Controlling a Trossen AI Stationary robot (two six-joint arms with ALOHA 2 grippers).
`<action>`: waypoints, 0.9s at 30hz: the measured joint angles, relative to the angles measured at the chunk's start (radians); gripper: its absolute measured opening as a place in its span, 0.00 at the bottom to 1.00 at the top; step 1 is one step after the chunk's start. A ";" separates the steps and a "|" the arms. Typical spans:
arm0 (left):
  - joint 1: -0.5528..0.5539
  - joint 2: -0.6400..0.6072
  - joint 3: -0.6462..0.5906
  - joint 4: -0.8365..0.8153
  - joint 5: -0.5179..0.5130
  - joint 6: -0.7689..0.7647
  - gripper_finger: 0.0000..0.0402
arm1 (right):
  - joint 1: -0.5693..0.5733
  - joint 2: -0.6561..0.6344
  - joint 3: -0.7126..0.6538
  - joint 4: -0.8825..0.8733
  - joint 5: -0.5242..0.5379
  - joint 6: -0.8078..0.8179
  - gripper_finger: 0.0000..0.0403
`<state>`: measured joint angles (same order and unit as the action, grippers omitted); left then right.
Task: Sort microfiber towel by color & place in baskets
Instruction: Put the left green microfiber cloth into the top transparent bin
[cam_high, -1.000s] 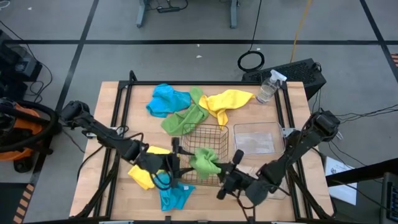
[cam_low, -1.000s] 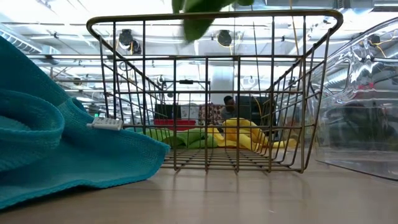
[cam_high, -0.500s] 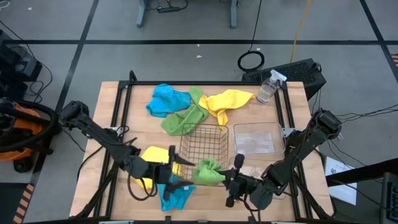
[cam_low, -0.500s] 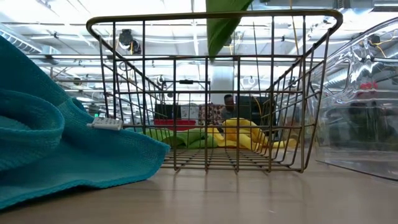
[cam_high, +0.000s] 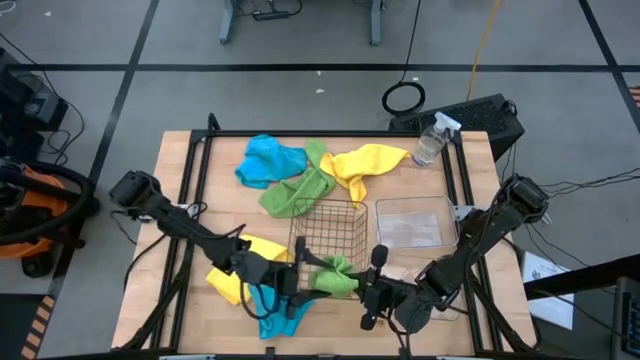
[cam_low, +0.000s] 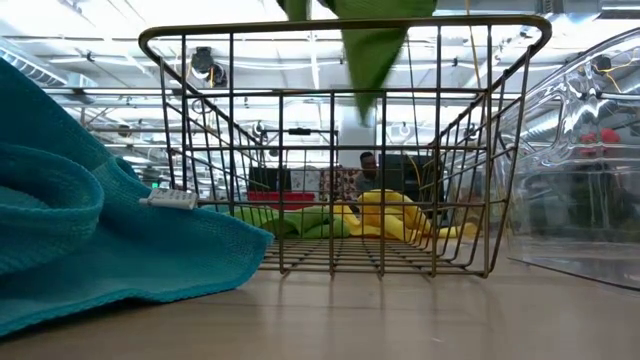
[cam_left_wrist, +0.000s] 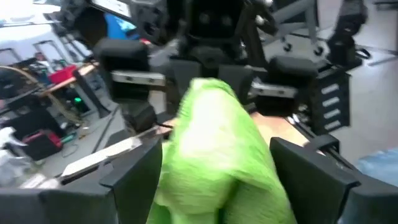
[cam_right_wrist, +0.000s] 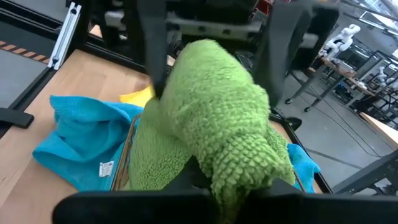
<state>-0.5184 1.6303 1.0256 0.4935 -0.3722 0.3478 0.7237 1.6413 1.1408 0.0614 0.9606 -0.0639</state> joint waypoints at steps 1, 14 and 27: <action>0.006 0.009 0.000 0.001 0.004 -0.001 0.75 | -0.003 0.000 0.000 0.002 0.000 0.000 0.02; 0.028 0.029 0.000 0.023 0.049 0.021 0.25 | -0.001 0.000 0.000 0.014 0.000 0.041 0.10; 0.027 0.009 0.000 0.020 0.048 0.055 0.11 | 0.056 0.000 0.000 -0.018 0.069 0.106 0.45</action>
<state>-0.4911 1.6393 1.0256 0.5140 -0.3245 0.4031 0.7798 1.6413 1.1412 0.0439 1.0298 0.0422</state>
